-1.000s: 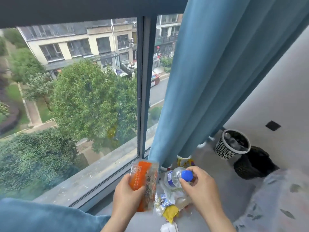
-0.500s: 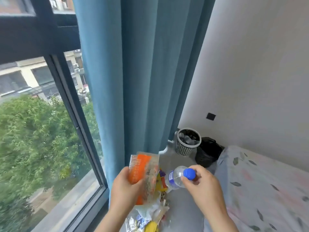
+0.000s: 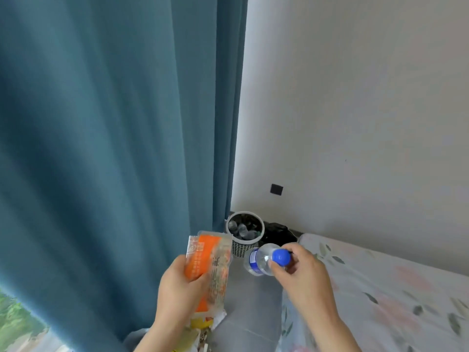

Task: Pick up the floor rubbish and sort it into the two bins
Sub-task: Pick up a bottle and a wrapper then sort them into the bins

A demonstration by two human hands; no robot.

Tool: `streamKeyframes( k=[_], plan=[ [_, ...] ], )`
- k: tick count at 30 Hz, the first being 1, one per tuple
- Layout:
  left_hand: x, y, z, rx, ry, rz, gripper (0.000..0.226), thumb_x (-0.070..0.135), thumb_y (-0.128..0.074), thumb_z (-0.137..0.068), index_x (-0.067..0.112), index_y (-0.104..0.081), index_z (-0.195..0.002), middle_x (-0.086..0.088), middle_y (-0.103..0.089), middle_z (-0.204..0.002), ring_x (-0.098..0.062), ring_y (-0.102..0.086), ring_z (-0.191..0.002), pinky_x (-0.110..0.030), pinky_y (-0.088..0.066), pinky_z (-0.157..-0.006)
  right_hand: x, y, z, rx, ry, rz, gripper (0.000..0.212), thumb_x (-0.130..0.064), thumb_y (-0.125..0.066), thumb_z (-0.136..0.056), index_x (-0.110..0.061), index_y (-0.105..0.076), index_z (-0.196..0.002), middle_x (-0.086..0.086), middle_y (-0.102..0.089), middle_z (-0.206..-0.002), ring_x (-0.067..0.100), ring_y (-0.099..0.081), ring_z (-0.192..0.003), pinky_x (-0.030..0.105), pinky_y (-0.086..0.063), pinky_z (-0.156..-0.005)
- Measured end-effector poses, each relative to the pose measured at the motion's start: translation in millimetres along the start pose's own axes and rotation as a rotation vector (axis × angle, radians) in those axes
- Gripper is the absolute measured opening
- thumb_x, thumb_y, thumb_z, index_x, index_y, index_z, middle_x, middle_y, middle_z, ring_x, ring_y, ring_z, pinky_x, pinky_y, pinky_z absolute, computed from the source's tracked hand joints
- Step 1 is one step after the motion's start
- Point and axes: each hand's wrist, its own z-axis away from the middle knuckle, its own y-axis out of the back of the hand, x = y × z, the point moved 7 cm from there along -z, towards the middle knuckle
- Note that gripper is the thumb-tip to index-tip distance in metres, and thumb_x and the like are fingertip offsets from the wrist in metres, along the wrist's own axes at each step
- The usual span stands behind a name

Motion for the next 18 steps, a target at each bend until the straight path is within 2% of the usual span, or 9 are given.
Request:
streamKeyframes(
  k=[4,8,13,18],
  plan=[
    [18.5,-36.1,-20.3,-0.030,-0.002,-0.014,0.012,0.017,-0.065,-0.081,0.025,-0.056,-0.082,0.005,-0.065,-0.079,-0.014,-0.063,-0.073,-0.033,-0.055,-0.061,22.9,13.0,-29.4,0.007,-0.024,0.007,0.017,-0.030,-0.073,-0.076,-0.030,-0.057,-0.083,-0.009,-0.062,-0.070,0.006,-0.057,-0.064,0.020,-0.042,-0.055],
    [30.7,-63.3,-52.1,-0.067,-0.015,-0.068,0.011,0.017,-0.063,-0.083,0.023,-0.055,-0.083,0.005,-0.064,-0.080,-0.013,-0.061,-0.073,-0.028,-0.049,-0.057,37.3,10.6,-61.0,0.000,-0.047,0.015,0.018,-0.031,-0.073,-0.076,-0.031,-0.057,-0.084,-0.010,-0.061,-0.071,0.006,-0.057,-0.066,0.020,-0.042,-0.055],
    [41.6,-91.5,-111.2,-0.098,-0.014,-0.081,0.009,0.018,-0.063,-0.084,0.023,-0.057,-0.089,0.007,-0.065,-0.081,-0.011,-0.061,-0.073,-0.025,-0.046,-0.056,46.0,-7.8,-113.9,-0.036,-0.067,0.061,0.017,-0.031,-0.070,-0.077,-0.031,-0.055,-0.085,-0.009,-0.060,-0.073,0.006,-0.056,-0.067,0.016,-0.037,-0.052],
    [60.1,-109.0,-178.8,-0.153,0.001,-0.055,0.018,0.017,-0.061,-0.086,0.033,-0.053,-0.082,0.010,-0.063,-0.081,-0.007,-0.058,-0.073,-0.022,-0.042,-0.055,45.8,-32.8,-178.8,-0.081,-0.112,0.131,0.019,-0.034,-0.070,-0.078,-0.033,-0.056,-0.091,-0.011,-0.061,-0.075,0.006,-0.056,-0.069,0.019,-0.042,-0.058]
  ],
)
